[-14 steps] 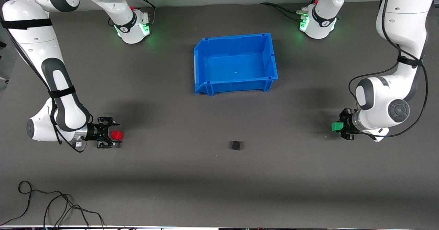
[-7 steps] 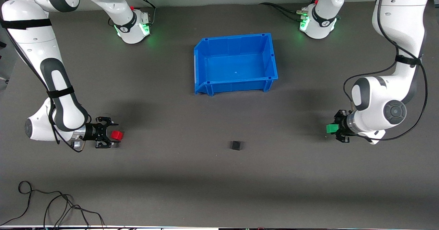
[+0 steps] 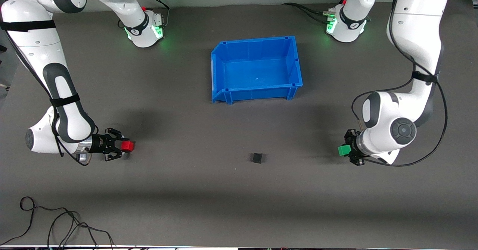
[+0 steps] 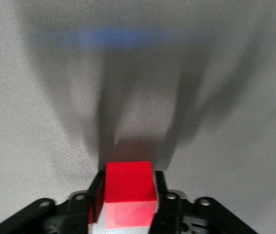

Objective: Attach green and red cubes to black cube
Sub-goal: 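Carry the red cube and the green cube toward the black cube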

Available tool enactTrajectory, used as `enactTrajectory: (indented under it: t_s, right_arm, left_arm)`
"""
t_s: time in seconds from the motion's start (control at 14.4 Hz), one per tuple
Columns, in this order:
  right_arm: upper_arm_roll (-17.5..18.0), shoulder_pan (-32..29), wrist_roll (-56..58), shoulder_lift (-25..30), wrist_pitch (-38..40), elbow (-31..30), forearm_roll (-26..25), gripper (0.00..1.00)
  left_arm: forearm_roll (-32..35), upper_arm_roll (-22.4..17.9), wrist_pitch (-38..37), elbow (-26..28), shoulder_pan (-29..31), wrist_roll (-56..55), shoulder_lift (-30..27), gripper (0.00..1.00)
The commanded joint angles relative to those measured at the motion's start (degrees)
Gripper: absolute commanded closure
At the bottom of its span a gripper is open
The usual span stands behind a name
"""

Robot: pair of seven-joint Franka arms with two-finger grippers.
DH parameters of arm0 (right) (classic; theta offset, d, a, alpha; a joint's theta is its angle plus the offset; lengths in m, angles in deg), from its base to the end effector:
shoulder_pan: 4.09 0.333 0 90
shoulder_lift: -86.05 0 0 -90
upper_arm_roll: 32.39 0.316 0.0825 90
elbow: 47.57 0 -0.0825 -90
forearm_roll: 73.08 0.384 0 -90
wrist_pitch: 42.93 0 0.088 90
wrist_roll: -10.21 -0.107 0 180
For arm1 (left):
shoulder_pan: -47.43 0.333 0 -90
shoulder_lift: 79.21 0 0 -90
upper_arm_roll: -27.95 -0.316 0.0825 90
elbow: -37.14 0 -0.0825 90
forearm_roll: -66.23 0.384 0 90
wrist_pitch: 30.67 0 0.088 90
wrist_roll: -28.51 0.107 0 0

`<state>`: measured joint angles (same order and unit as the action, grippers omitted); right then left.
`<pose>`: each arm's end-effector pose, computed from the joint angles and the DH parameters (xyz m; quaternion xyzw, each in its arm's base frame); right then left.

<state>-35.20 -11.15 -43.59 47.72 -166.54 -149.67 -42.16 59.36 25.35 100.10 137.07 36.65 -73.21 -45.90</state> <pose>0.6210 -0.0855 0.1619 -0.7208 0.6540 0.1972 0.1176 0.6547 -0.0996 0.2385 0.6573 0.7527 -0.0382 0.0013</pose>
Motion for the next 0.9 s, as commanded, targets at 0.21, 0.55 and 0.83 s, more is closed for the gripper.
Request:
enactTrajectory:
  t_s: [0.21,0.55,0.83]
  right_arm:
    - [0.17,1.95,-0.94,0.97,1.08,2.08,1.51,1.00]
    - [0.44,7.84,-10.43,1.32,1.08,7.78,1.60,1.00]
    - [0.44,13.73,-16.38,-0.95,0.30,13.31,1.77,1.00]
  left_arm:
    - [-0.42,-0.66,-3.07,-4.38,-0.38,-1.63,0.43,1.00]
    - [-0.51,-0.39,-2.55,-9.66,-5.73,-10.76,2.97,1.00]
    - [-0.60,-0.39,-1.93,-15.36,-12.76,-17.97,8.86,1.00]
